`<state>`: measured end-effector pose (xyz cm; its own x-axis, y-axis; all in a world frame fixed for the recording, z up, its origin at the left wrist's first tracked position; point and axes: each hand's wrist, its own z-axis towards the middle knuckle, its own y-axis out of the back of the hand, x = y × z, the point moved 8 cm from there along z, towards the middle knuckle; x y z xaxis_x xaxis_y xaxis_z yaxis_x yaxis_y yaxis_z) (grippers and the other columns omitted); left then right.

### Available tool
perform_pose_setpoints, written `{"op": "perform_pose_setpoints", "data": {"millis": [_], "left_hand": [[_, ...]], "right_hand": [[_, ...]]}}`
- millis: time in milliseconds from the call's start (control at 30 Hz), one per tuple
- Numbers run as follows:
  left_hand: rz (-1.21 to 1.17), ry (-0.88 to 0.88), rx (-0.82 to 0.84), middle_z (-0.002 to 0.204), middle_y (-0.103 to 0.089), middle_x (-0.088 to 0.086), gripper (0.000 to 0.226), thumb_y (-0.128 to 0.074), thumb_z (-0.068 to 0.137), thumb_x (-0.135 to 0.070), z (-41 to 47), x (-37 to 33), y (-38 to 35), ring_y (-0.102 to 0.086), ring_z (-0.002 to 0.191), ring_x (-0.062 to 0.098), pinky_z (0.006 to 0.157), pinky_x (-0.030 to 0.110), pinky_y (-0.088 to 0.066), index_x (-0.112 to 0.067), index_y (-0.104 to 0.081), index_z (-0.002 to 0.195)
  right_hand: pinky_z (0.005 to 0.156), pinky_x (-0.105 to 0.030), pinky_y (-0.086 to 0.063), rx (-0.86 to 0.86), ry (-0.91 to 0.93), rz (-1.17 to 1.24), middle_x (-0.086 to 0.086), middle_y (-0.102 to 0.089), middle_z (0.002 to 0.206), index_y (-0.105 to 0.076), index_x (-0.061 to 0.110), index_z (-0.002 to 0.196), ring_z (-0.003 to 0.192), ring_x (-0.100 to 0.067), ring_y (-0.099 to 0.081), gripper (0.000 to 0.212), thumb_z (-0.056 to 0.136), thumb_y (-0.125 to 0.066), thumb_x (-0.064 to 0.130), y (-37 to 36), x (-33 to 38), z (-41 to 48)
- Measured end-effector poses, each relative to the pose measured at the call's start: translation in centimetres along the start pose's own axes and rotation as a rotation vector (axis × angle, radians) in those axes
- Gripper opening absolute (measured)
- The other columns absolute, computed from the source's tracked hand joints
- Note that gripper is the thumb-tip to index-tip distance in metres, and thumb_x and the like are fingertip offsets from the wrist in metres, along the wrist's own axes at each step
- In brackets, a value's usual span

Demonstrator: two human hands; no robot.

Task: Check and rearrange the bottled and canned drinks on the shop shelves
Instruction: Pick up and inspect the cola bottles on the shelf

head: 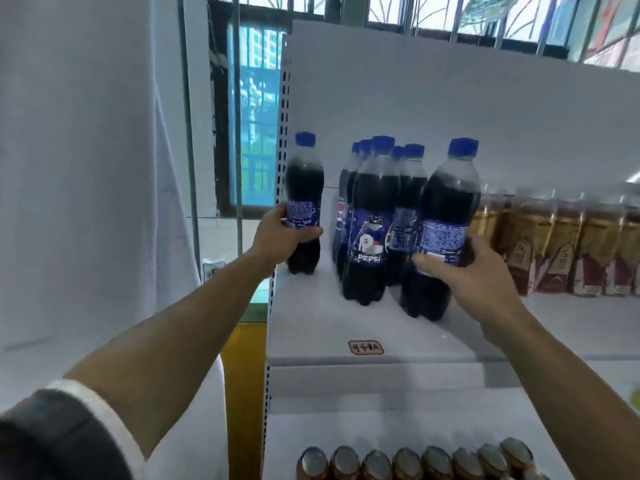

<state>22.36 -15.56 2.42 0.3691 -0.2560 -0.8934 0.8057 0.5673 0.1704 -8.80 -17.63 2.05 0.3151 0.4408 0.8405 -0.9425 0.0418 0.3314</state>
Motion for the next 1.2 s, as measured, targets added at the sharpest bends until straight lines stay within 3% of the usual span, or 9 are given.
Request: {"op": "perform_pose_setpoints", "data": {"millis": [67,167,300,467,567,633,833,1067,1200], "left_hand": [[0.030,-0.004,0.014,0.106,-0.066,-0.001,0.052,-0.086,0.075,-0.016,2.1,0.8,-0.5,-0.064,0.102,0.024,0.101,0.045,-0.051,-0.014,-0.061,0.120],[0.040,-0.009,0.034,0.109,-0.066,0.001,0.054,-0.084,0.077,-0.016,4.4,1.5,-1.2,-0.064,0.102,0.024,0.102,0.044,-0.050,-0.013,-0.060,0.124],[0.055,-0.074,0.023,0.109,-0.065,0.003,0.053,-0.084,0.077,-0.017,5.9,2.1,-1.6,-0.064,0.097,0.022,0.096,0.042,-0.054,-0.011,-0.060,0.124],[0.072,-0.131,0.074,0.110,-0.062,0.000,0.054,-0.081,0.081,-0.020,7.0,2.7,-2.1,-0.062,0.100,0.021,0.091,0.036,-0.052,-0.013,-0.056,0.128],[0.120,-0.136,0.097,0.109,-0.062,-0.003,0.055,-0.081,0.081,-0.027,7.4,2.9,-2.2,-0.062,0.099,0.021,0.090,0.038,-0.052,-0.018,-0.057,0.130],[0.183,-0.147,0.088,0.109,-0.063,-0.004,0.057,-0.081,0.080,-0.032,7.5,2.9,-2.0,-0.062,0.098,0.020,0.092,0.040,-0.052,-0.021,-0.057,0.130],[0.235,-0.116,0.041,0.122,-0.065,0.003,0.067,-0.082,0.079,-0.037,7.6,3.1,-1.4,-0.063,0.101,0.022,0.094,0.046,-0.055,-0.020,-0.051,0.136],[0.405,-0.102,0.066,0.128,-0.061,0.006,0.072,-0.079,0.080,-0.046,8.6,3.9,-1.6,-0.063,0.103,0.026,0.092,0.050,-0.055,-0.030,-0.045,0.141],[0.464,-0.054,0.037,0.145,-0.047,0.014,0.079,-0.075,0.085,-0.044,7.5,4.0,-1.2,-0.054,0.124,0.033,0.103,0.051,-0.048,-0.020,-0.036,0.149]], "right_hand": [[0.091,-0.032,-0.039,-0.019,0.008,-0.017,0.013,-0.059,0.118,-0.051,0.029,0.137,0.104,-0.012,-0.055,0.067,0.080,-0.083,0.036,0.5,0.6,-0.9],[0.080,-0.027,-0.038,-0.011,0.024,-0.036,0.026,-0.057,0.101,-0.051,0.037,0.123,0.090,0.004,-0.052,0.056,0.077,-0.083,0.036,0.7,1.5,-2.3],[0.068,-0.016,-0.034,0.024,0.033,-0.070,0.032,-0.054,0.098,-0.049,0.040,0.118,0.088,0.012,-0.049,0.059,0.068,-0.081,0.042,0.0,3.1,-4.1],[0.080,-0.024,-0.045,0.087,0.049,-0.083,0.018,-0.068,0.115,-0.059,0.036,0.127,0.107,-0.006,-0.061,0.081,0.052,-0.074,0.061,-2.1,4.3,-5.1],[0.090,-0.033,-0.049,0.093,0.058,-0.074,0.018,-0.069,0.117,-0.061,0.036,0.127,0.109,-0.006,-0.062,0.081,0.051,-0.074,0.063,-3.0,4.7,-5.3],[0.088,-0.030,-0.048,0.100,0.065,-0.065,0.019,-0.070,0.116,-0.062,0.037,0.126,0.108,-0.003,-0.062,0.081,0.051,-0.074,0.064,-3.4,4.9,-5.3],[0.087,-0.025,-0.047,0.093,0.061,-0.065,0.017,-0.067,0.122,-0.057,0.036,0.132,0.113,-0.006,-0.059,0.082,0.056,-0.073,0.062,-4.1,4.9,-5.5],[0.076,-0.006,-0.036,0.210,0.036,-0.183,0.028,-0.054,0.119,-0.039,0.048,0.129,0.104,0.012,-0.050,0.065,0.079,-0.081,0.042,-4.7,3.8,-6.0],[0.073,-0.006,-0.033,0.233,0.046,-0.265,0.021,-0.053,0.124,-0.042,0.044,0.132,0.105,0.001,-0.053,0.065,0.079,-0.079,0.049,-4.6,4.2,-6.3]]}}
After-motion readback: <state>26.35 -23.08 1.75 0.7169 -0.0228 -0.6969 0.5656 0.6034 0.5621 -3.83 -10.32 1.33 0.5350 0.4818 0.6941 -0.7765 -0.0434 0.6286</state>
